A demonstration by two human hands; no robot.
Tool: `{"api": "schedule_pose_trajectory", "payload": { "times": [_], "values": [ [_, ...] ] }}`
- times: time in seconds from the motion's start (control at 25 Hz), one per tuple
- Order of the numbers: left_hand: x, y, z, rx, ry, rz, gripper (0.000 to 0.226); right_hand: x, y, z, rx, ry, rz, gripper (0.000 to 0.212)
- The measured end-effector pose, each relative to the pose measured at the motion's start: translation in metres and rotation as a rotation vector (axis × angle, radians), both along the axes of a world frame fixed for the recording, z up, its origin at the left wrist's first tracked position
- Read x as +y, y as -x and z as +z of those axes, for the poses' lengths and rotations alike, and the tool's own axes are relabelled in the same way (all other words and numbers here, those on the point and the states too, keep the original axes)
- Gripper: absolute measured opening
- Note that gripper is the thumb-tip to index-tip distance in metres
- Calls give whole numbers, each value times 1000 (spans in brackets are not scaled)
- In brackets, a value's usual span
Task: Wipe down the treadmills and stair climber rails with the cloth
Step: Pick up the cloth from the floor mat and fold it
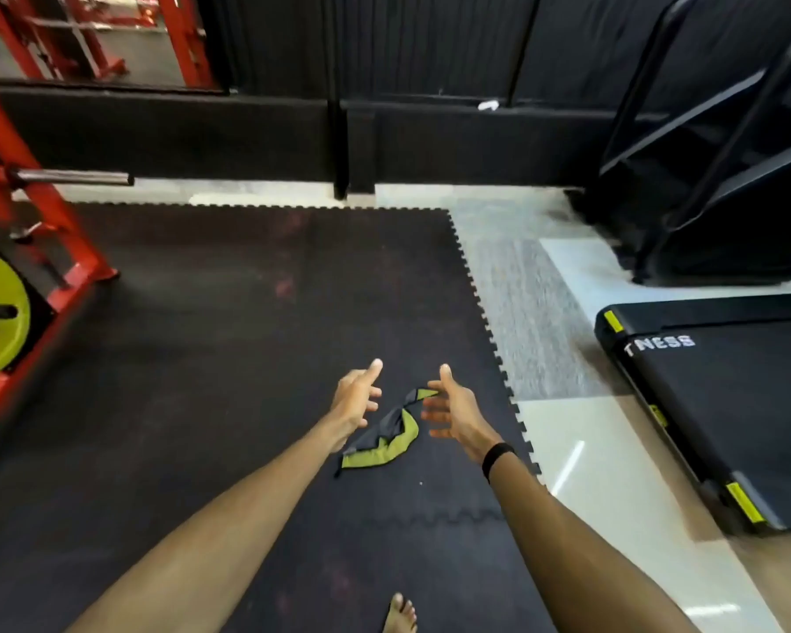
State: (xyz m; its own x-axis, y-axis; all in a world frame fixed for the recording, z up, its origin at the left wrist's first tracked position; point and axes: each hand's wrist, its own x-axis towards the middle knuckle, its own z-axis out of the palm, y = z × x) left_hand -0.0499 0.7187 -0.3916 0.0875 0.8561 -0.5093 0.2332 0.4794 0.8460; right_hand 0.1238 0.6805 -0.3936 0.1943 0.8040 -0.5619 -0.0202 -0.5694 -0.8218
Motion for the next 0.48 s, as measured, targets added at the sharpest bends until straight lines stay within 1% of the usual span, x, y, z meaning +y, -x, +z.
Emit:
{"api": "schedule_pose_trajectory", "payload": {
  "times": [0.12, 0.32, 0.48],
  "values": [
    [25, -5, -33, 15, 129, 64, 52, 26, -10, -31, 0, 147, 22, 61],
    [84, -1, -78, 39, 228, 116, 53, 92, -23, -76, -23, 246, 121, 63],
    [146, -3, -140, 49, 348, 138, 50, 162, -30, -131, -91, 331, 148, 59]
  ]
}}
